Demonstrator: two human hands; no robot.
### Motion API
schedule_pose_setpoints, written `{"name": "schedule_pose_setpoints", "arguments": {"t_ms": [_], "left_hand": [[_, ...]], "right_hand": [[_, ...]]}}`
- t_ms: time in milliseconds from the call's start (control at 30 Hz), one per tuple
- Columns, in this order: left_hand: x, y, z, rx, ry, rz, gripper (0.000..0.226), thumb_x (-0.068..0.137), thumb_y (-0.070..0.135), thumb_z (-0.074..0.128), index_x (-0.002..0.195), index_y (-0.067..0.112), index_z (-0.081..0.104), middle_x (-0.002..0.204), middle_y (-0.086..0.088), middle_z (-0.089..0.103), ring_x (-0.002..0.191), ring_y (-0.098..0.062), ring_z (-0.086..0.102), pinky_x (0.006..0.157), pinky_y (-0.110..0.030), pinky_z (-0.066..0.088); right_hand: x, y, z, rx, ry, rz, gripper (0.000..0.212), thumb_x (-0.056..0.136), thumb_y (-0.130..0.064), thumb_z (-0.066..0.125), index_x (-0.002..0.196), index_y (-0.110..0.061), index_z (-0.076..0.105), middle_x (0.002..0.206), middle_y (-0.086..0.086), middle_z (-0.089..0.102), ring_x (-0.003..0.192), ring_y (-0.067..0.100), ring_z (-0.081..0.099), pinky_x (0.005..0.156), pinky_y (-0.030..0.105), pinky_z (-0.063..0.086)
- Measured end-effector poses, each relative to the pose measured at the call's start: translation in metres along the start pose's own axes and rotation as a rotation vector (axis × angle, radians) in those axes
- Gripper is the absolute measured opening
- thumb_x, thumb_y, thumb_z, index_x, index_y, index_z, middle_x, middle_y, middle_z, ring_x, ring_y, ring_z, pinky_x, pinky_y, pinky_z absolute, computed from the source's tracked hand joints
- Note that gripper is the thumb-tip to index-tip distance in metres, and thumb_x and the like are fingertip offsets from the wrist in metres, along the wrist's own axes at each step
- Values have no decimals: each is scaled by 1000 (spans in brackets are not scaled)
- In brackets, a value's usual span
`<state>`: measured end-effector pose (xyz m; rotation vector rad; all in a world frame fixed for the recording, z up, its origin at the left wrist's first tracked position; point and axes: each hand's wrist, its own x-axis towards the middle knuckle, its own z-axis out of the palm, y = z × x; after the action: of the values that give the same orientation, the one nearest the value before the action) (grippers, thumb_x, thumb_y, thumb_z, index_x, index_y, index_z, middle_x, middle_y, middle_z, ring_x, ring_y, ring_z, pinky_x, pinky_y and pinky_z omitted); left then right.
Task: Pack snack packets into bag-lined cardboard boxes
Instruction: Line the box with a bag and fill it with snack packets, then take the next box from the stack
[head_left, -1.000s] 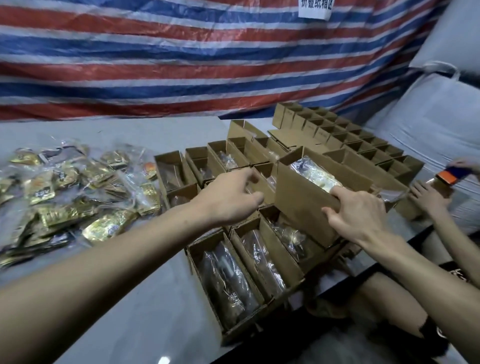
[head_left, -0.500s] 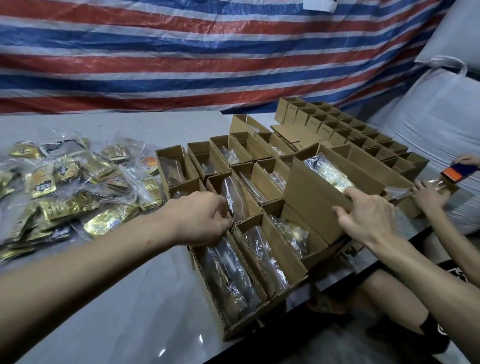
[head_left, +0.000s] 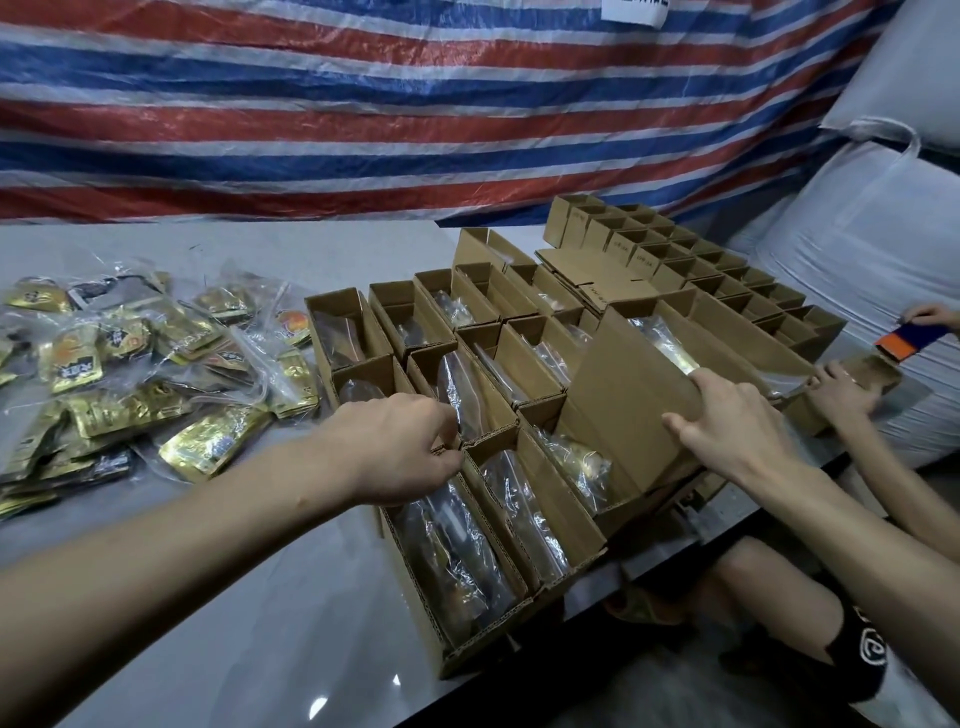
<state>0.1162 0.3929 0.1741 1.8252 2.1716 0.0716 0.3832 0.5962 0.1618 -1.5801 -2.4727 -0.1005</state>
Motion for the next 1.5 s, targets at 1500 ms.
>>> {"name": "schedule_pose_setpoints", "arguments": {"t_ms": [1500], "left_hand": [[-23, -32, 5, -69, 79, -43, 30, 99, 50, 46, 117, 29, 59, 119, 3, 66, 106, -20, 62, 83, -36, 52]], "right_hand": [[3, -71, -10, 58, 173, -83, 43, 87, -31, 70, 125, -14, 58, 126, 12, 55, 119, 30, 51, 100, 48, 41]]}}
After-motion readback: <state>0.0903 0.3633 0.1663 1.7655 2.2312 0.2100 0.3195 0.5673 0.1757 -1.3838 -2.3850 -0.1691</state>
